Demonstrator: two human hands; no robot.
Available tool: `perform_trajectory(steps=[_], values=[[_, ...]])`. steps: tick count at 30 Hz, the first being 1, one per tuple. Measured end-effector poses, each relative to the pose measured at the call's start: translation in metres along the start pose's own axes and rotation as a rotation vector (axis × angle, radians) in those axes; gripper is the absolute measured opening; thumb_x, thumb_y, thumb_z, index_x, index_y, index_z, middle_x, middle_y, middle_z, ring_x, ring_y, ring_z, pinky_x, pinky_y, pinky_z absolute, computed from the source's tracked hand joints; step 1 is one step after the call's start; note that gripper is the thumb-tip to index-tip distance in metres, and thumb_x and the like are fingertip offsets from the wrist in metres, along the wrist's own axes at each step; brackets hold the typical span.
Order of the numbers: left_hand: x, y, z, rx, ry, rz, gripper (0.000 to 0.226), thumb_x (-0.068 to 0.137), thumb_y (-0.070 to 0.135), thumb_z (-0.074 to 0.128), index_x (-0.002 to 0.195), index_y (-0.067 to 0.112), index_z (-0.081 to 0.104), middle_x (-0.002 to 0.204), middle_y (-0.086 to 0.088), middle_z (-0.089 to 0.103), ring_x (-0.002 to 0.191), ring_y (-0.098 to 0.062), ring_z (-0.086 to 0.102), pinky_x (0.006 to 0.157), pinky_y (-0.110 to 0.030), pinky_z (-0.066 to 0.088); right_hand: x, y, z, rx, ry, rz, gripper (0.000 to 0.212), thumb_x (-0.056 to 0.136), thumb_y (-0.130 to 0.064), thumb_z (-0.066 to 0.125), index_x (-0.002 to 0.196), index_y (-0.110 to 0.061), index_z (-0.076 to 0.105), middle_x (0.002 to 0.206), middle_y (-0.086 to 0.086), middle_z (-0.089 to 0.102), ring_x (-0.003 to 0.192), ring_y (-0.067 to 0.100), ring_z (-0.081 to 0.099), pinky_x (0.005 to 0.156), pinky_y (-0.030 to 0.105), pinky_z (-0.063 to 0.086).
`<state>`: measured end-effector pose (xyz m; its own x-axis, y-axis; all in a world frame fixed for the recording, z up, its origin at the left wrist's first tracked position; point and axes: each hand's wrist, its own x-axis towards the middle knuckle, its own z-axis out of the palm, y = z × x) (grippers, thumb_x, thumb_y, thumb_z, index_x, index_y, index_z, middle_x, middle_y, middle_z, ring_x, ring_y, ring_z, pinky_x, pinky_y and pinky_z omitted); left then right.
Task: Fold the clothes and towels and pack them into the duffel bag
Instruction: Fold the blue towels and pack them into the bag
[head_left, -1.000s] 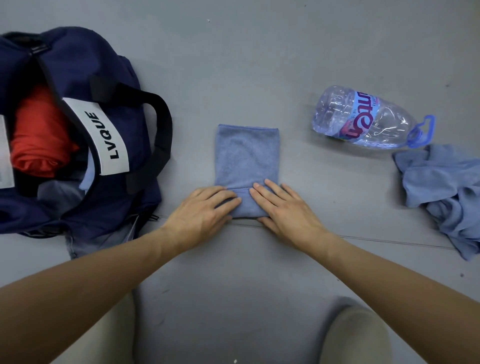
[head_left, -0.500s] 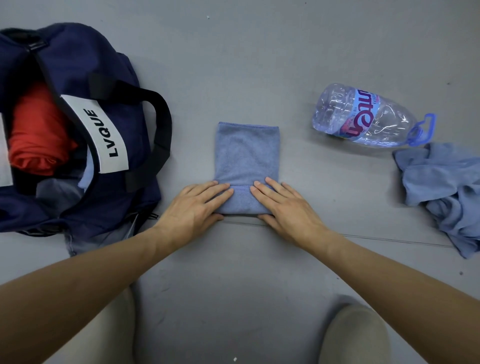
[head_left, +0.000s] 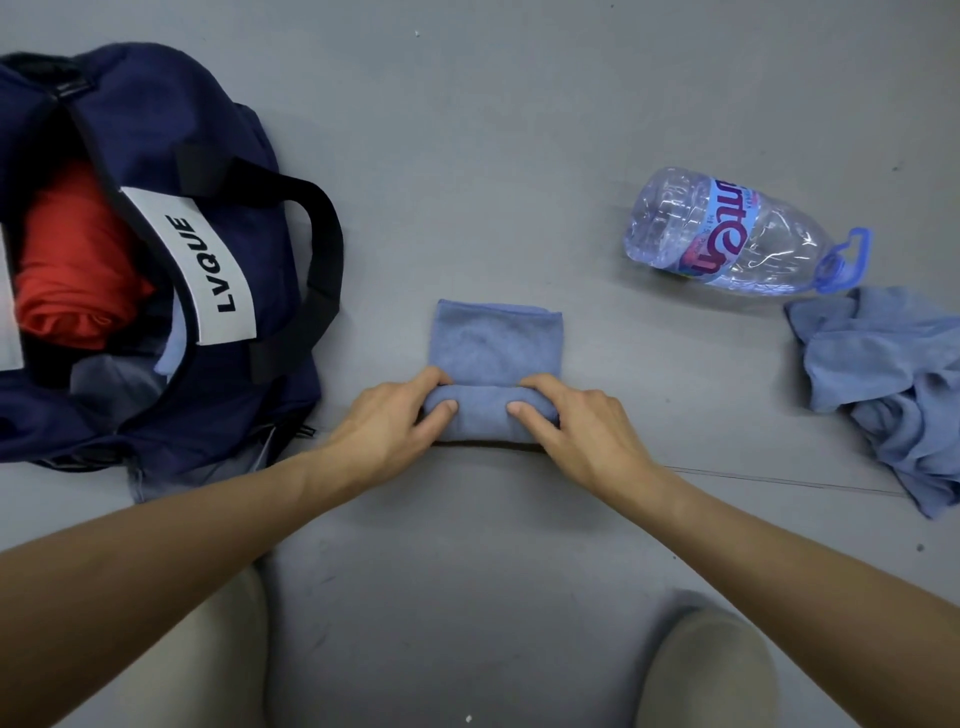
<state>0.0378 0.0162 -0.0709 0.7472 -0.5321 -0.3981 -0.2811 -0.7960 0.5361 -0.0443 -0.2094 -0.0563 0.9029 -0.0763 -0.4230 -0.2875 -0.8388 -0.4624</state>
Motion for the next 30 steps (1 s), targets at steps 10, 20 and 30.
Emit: perform_trajectory(steps=[10, 20, 30], values=[[0.013, 0.006, 0.000, 0.020, 0.062, -0.061, 0.022, 0.096, 0.045, 0.055, 0.093, 0.023, 0.055, 0.074, 0.004, 0.058, 0.074, -0.023, 0.058, 0.065, -0.035, 0.040, 0.002, 0.004, 0.029, -0.473, 0.106, -0.348, 0.067, 0.093, -0.058, 0.033, 0.146, -0.019, 0.048, 0.147, 0.005, 0.053, 0.140, 0.030, 0.044, 0.114, 0.051, 0.036], [0.011, -0.013, 0.012, 0.373, 0.215, 0.635, 0.043, 0.098, 0.033, 0.056, 0.138, 0.016, 0.058, 0.137, -0.006, 0.059, 0.123, -0.028, 0.056, 0.100, -0.044, 0.048, 0.012, 0.012, 0.034, -0.397, 0.085, -0.291, 0.081, 0.085, -0.056, 0.065, 0.153, -0.022, 0.038, 0.154, 0.000, 0.045, 0.144, 0.026, 0.039, 0.114, 0.047, 0.038], [0.008, -0.019, 0.010, 0.251, 0.089, 0.421, 0.061, 0.082, 0.029, 0.069, 0.139, 0.014, 0.053, 0.135, -0.009, 0.062, 0.124, -0.030, 0.059, 0.103, -0.040, 0.048, 0.010, 0.018, 0.026, -0.267, 0.083, -0.289, 0.078, 0.083, -0.044, 0.075, 0.149, -0.018, 0.043, 0.154, 0.001, 0.044, 0.146, 0.023, 0.036, 0.115, 0.043, 0.034]])
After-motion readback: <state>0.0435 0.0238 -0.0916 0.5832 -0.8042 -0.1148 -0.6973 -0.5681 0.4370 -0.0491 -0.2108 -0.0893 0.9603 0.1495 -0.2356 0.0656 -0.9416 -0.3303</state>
